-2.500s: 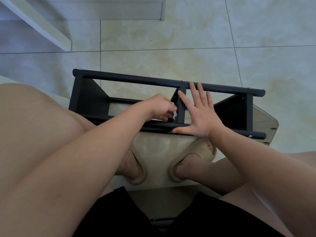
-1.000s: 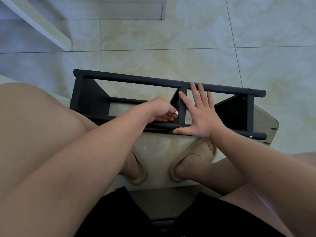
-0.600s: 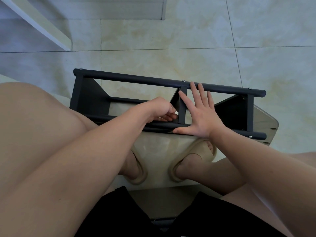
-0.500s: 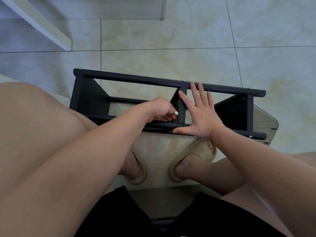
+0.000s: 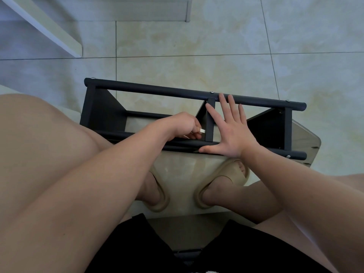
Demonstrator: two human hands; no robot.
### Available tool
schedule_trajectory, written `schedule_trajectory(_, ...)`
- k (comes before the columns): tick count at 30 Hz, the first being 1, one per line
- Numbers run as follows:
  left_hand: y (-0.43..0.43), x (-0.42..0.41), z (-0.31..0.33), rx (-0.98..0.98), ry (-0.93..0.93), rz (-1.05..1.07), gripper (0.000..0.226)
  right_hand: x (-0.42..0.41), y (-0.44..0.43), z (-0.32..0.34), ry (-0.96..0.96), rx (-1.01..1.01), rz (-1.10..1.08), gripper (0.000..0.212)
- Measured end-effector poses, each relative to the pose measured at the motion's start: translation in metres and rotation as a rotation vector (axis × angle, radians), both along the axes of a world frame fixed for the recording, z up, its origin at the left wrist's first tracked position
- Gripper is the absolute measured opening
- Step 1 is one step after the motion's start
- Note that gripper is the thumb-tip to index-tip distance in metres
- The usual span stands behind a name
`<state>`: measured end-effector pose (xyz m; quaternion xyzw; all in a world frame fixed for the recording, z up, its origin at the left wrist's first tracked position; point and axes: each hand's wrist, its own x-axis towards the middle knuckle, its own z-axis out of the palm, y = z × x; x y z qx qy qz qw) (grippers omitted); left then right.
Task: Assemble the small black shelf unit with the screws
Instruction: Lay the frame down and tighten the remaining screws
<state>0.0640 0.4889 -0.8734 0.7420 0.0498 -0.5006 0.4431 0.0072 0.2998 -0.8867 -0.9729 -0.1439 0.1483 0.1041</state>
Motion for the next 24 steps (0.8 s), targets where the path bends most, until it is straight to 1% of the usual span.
schedule_trajectory(9,0.0032,-0.0016,-0.0003,0.013,-0.06,-0.072,0.024,-0.0002,0.0005,0.0002,-0.006,-0.005,-0.003,0.127)
schedule_trajectory(18,0.004,-0.0027,0.0,0.077,-0.133,-0.141,0.026,-0.0004,-0.0008,-0.0023,-0.021,0.014,-0.004,0.126)
schedule_trajectory(24,0.0042,-0.0046,0.0005,0.083,-0.145,-0.156,0.026,0.0,-0.0018,-0.005,-0.025,0.017,0.001,0.126)
